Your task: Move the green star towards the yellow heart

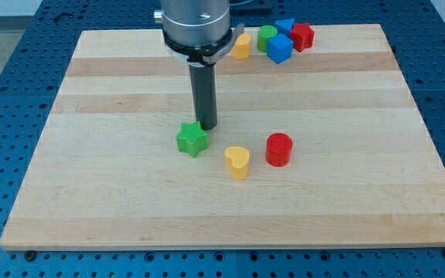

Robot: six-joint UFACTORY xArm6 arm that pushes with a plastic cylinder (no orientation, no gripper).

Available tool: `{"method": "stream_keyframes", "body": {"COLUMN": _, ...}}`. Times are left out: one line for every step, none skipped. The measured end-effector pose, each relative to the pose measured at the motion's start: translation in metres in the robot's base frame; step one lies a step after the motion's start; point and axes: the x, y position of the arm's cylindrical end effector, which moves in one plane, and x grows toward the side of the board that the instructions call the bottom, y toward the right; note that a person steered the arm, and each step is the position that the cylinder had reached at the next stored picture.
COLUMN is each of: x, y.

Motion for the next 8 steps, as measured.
{"method": "stream_keyframes", "body": {"x": 0.0, "y": -0.012}}
{"method": "stream_keyframes", "body": {"x": 0.0, "y": -0.022}}
{"method": "stream_keyframes", "body": {"x": 0.0, "y": -0.04}}
{"method": "stream_keyframes", "body": {"x": 0.0, "y": -0.057}}
{"method": "stream_keyframes", "body": {"x": 0.001, "y": -0.071}}
{"method": "stream_keyframes", "body": {"x": 0.013, "y": -0.067}}
{"method": "stream_keyframes", "body": {"x": 0.025, "y": -0.062}}
{"method": "stream_keyframes", "body": {"x": 0.026, "y": -0.061}}
